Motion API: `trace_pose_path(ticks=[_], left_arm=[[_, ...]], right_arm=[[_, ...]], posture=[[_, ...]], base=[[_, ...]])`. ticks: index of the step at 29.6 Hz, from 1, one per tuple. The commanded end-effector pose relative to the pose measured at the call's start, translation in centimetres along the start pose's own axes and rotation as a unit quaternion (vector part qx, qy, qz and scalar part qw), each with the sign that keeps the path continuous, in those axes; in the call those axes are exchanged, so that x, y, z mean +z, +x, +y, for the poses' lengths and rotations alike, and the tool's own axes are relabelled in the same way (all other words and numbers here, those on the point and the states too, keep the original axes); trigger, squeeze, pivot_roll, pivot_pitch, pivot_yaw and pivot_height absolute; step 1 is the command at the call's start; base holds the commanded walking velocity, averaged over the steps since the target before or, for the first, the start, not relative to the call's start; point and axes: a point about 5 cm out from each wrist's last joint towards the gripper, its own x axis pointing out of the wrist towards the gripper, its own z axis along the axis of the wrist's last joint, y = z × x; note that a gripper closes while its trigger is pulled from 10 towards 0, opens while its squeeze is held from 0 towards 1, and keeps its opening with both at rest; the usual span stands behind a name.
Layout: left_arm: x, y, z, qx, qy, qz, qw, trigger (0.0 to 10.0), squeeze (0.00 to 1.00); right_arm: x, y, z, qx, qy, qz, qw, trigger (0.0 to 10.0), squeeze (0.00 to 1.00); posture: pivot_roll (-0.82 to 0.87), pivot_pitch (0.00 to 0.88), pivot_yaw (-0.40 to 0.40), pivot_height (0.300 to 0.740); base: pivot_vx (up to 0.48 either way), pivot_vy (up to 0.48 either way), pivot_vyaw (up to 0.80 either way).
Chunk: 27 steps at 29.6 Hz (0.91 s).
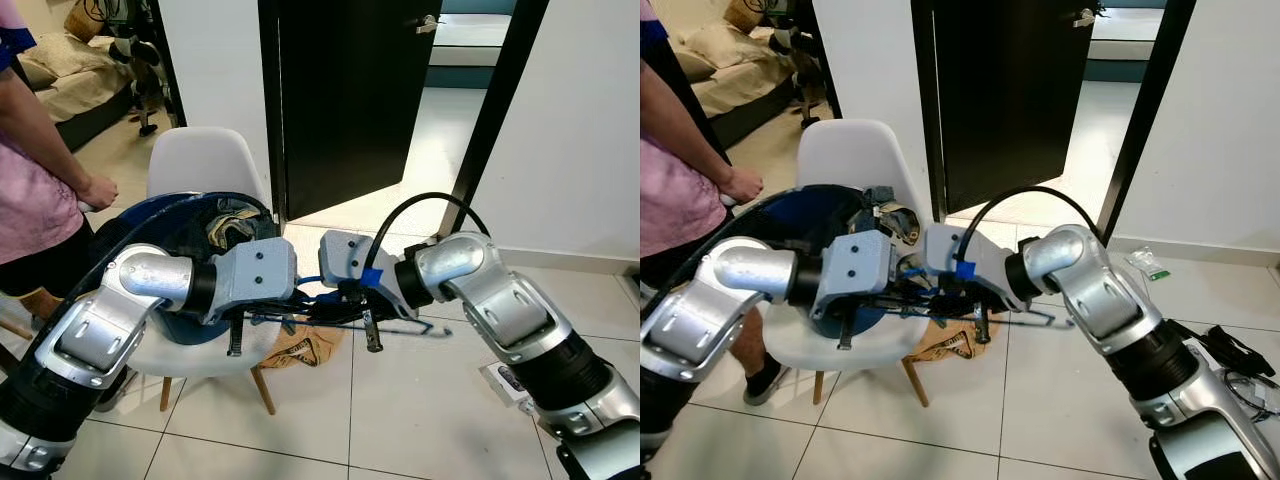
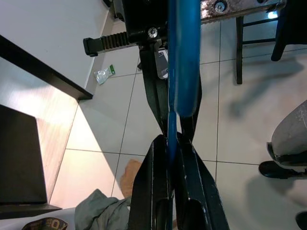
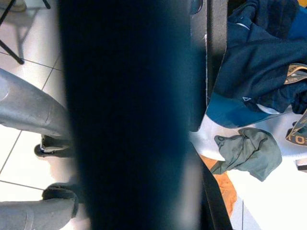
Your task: Hang hanger
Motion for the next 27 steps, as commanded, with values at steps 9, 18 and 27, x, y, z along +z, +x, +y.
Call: trace_pose_path(ticks=[9,18,27], left_arm=[[1.2,-0.1,0.1,-0.005,-0.010,-0.027,1.000,10.0,1.00],[1.1,-1.3,0.8,0.030,-0.024,-0.030,0.999,10.0,1.00],[-0.2,-5.3,1.3,0.110,-0.054,0.000,0.992,10.0,1.00]], right_arm=[[-1.4,-0.4,-0.6,-0.035,0.024,0.033,0.999,0.0,0.00],[-3.5,-1.0,-1.0,-0.062,0.042,0.078,0.994,0.0,0.00],[-9.2,-3.9,-1.4,-0.146,0.113,0.178,0.966,0.0,0.00]], posture=[[0.03,0.000,-0.018,0.740],[0.04,0.000,-0.024,0.740],[0.05,0.000,-0.032,0.740]], base=[[0.000,0.000,0.00],[0.000,0.000,0.00],[0.000,0.000,0.00]])
